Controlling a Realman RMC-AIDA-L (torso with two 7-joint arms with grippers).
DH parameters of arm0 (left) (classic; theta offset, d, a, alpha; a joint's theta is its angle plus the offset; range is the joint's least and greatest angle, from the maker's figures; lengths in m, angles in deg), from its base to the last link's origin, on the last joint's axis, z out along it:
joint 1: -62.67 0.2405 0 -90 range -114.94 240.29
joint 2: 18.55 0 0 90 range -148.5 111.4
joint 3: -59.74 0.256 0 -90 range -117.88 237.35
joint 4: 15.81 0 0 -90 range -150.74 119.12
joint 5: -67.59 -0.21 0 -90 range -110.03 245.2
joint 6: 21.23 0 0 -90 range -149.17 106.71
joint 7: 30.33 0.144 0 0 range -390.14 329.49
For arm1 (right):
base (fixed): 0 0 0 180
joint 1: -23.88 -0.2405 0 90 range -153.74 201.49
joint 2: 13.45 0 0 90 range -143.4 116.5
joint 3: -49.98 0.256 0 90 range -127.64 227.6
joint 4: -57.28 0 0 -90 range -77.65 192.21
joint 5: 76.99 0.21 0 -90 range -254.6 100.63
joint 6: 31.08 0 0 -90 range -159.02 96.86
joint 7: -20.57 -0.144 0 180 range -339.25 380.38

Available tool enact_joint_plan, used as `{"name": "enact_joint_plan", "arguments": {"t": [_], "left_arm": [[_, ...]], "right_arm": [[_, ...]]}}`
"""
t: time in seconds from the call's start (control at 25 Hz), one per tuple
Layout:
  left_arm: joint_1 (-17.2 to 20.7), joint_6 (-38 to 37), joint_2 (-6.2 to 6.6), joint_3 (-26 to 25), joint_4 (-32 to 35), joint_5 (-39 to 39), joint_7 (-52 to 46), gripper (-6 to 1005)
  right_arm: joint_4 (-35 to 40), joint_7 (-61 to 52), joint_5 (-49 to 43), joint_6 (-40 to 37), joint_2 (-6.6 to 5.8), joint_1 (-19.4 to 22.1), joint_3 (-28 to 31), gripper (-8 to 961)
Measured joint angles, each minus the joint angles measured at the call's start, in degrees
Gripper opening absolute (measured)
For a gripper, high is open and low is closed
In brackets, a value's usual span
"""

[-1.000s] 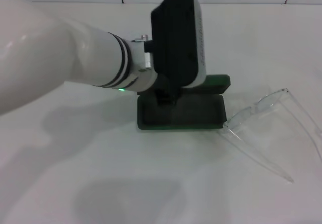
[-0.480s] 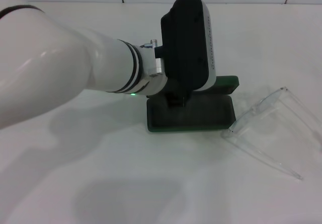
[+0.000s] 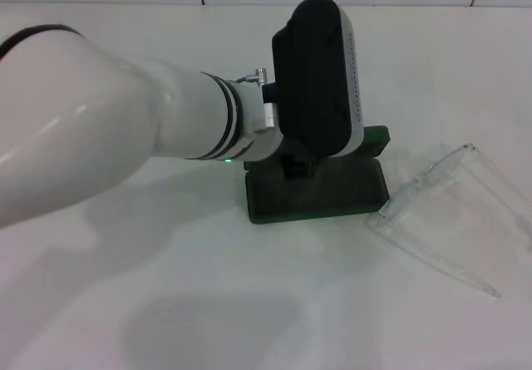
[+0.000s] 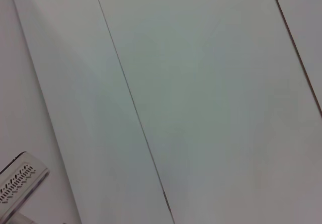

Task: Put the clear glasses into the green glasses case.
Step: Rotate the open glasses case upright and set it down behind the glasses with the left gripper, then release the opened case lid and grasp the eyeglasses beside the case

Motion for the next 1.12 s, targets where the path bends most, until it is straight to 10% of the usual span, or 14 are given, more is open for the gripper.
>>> {"name": "enact_joint_plan", "arguments": {"t": [1.12], "left_arm": [[2.62,-7.14,0.27,-3.55,11.75,6.49,0.06,297]], "right_arm": [[0.46,-0.08,-1.29,1.43,-0.36,-0.54,0.01,869]]}}
